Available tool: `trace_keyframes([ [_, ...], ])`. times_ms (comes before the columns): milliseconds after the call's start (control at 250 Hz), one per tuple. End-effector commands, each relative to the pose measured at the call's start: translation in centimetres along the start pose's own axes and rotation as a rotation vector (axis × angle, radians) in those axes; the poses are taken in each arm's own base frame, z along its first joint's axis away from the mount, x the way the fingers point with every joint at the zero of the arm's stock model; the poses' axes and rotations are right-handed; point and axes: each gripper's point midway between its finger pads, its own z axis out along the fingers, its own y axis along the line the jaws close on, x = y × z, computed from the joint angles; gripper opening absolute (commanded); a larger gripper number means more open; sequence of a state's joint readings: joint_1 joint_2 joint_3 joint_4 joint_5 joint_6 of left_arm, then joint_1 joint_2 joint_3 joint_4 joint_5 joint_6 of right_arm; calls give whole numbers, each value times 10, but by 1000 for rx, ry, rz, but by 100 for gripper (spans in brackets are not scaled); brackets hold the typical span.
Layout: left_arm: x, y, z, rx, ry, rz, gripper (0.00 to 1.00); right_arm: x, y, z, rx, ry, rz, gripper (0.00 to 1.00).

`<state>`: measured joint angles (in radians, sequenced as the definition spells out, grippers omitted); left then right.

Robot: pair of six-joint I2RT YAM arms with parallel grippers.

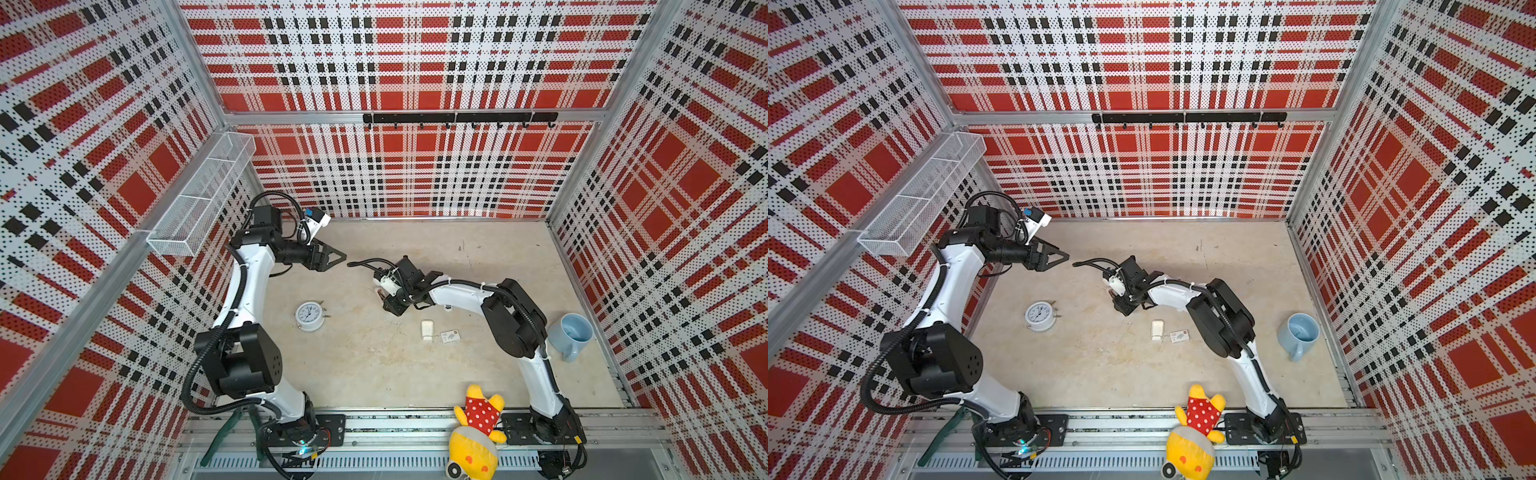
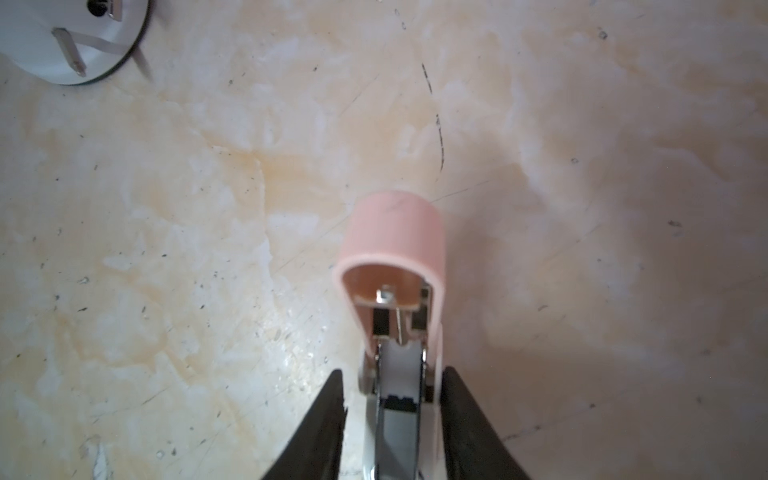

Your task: Load the staples into the stapler

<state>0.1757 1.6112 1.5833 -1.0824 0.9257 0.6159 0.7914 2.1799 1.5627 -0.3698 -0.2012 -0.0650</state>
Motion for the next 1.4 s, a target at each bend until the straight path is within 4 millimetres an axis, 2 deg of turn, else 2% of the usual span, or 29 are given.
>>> trace_keyframes([
  [0,-2,1,-4,-6,11,47,76,-23,-6,-20,8,-73,15,42],
  [184,2,10,7,-55,94,116,75,-32,-16,-67,30,-138,160,42],
  [280,11,12,20,-63,149,129,75,-20,-11,-81,9,-101,276,41],
  [392,21,16,38,-59,205,76,74,2,6,-85,-73,-39,419,35],
  [448,24,17,46,-49,222,41,73,10,14,-85,-115,-34,495,31],
  [544,30,24,58,-58,240,-30,71,21,23,-82,-167,-19,610,30],
  [704,32,33,71,-76,210,-190,69,22,35,-69,-267,-73,748,26],
  [1028,41,21,117,-97,242,-224,67,28,20,-37,-235,-95,855,26],
  [1209,48,30,130,-111,241,-288,62,36,13,-29,-225,-89,880,25],
  [1393,54,38,142,-99,240,-343,60,31,4,-24,-266,-124,912,24],
])
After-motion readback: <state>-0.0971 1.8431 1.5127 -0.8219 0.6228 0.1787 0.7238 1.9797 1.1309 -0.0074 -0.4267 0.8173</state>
